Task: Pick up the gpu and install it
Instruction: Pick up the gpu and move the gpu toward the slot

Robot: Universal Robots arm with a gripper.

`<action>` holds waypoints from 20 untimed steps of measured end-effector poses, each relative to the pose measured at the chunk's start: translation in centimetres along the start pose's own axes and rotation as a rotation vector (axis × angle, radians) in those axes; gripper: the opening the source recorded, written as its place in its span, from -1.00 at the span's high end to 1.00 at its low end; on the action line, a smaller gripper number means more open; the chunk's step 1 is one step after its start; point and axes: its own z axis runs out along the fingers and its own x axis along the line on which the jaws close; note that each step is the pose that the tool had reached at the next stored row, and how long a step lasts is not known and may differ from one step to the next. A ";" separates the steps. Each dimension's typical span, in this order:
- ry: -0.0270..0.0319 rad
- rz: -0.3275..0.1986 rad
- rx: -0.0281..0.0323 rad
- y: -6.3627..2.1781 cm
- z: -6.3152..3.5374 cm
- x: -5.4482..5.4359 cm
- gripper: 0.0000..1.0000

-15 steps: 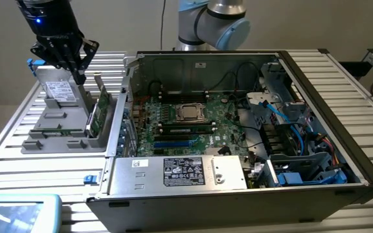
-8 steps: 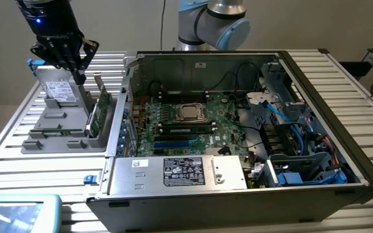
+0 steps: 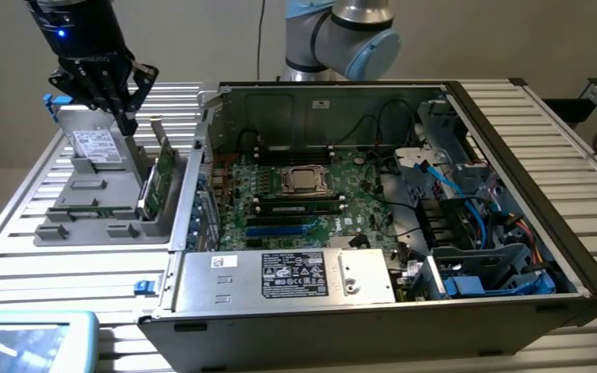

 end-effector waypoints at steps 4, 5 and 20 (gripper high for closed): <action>0.0000 0.000 0.0000 0.00 0.00 0.0 0.49; 0.0000 0.000 0.0000 0.00 0.00 0.0 0.36; -0.0312 -0.003 -0.0235 -0.18 1.08 1.8 0.12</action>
